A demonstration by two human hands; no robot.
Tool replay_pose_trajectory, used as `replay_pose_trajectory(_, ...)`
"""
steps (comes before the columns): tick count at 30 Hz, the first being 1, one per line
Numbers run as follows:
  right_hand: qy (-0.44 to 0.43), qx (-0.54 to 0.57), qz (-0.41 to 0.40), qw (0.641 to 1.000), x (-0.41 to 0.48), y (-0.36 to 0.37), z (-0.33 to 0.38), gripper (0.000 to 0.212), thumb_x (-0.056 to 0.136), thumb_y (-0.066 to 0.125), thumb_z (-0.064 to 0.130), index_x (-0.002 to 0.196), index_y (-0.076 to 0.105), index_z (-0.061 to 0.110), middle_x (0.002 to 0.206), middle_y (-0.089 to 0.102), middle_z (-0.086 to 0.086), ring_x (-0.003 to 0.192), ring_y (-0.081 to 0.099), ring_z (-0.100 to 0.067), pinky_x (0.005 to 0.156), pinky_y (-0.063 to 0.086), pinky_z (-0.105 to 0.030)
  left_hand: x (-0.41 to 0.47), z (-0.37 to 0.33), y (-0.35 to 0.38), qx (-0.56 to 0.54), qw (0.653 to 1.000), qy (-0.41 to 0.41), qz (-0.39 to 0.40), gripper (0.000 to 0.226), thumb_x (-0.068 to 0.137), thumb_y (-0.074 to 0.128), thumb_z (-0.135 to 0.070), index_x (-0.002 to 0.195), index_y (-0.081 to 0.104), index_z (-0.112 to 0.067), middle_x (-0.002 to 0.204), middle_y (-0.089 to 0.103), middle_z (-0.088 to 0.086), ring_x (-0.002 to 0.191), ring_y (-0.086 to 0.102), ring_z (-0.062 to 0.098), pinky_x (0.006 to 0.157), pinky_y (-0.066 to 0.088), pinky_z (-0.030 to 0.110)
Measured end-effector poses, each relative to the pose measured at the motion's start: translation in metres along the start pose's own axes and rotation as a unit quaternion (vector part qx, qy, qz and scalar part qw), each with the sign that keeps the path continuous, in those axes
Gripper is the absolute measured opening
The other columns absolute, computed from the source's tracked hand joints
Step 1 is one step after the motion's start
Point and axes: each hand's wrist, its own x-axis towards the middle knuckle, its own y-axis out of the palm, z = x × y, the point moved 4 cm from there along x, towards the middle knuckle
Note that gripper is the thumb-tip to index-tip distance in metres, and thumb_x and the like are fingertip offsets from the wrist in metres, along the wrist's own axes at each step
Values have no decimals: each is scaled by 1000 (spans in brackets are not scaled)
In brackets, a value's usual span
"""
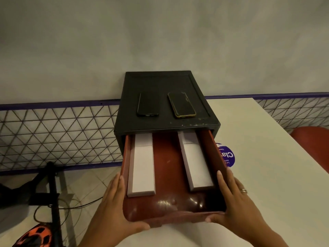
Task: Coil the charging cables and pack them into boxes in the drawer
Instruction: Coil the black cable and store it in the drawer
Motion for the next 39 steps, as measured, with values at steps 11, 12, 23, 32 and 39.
replay_pose_trajectory(11, -22, -11, -7, 1000, 34, -18, -1, 129, 45, 21, 94, 121, -48, 16, 136, -44, 4, 144, -15, -24, 116, 7, -33, 25, -15, -8, 36, 999, -3, -39, 136, 48, 60, -80, 130, -35, -30, 137, -41, -17, 139, -21, 8, 115, 13, 42)
replay_pose_trajectory(12, -21, -12, -11, 1000, 40, -22, -1, 128, 47, 24, 93, 121, -46, 16, 136, -43, 4, 144, -14, -25, 116, 8, -34, 30, -16, -10, 46, 998, -5, -45, 136, 50, 60, -80, 133, -34, -27, 138, -40, -15, 139, -21, 10, 115, 13, 43)
replay_pose_trajectory(23, -60, -40, -94, 993, 116, -51, 6, 121, 68, 47, 78, 140, -28, 17, 138, -39, 3, 142, -20, -28, 116, -1, -45, 110, -18, -40, 128, 990, 7, -62, 130, 56, 47, -80, 137, -31, -16, 144, -40, -3, 136, -33, 27, 113, 2, 56)
replay_pose_trajectory(32, -70, -95, -148, 982, 165, -63, 6, 111, 71, 42, 78, 147, -15, 22, 157, -12, -6, 143, -15, -31, 108, -12, -45, 144, -33, -57, 166, 973, 11, -162, 103, 71, 51, -72, 149, 0, -27, 158, -11, -5, 143, -17, 20, 111, -1, 60)
replay_pose_trajectory(39, -69, -149, -240, 957, 184, -63, 6, 80, 62, 81, 47, 129, 53, 13, 124, 59, -18, 116, 53, -44, 96, 37, -59, 157, -40, -57, 176, 944, 11, -280, 71, 80, 65, -46, 139, 39, -18, 150, 33, 6, 142, 20, 27, 112, 13, 55)
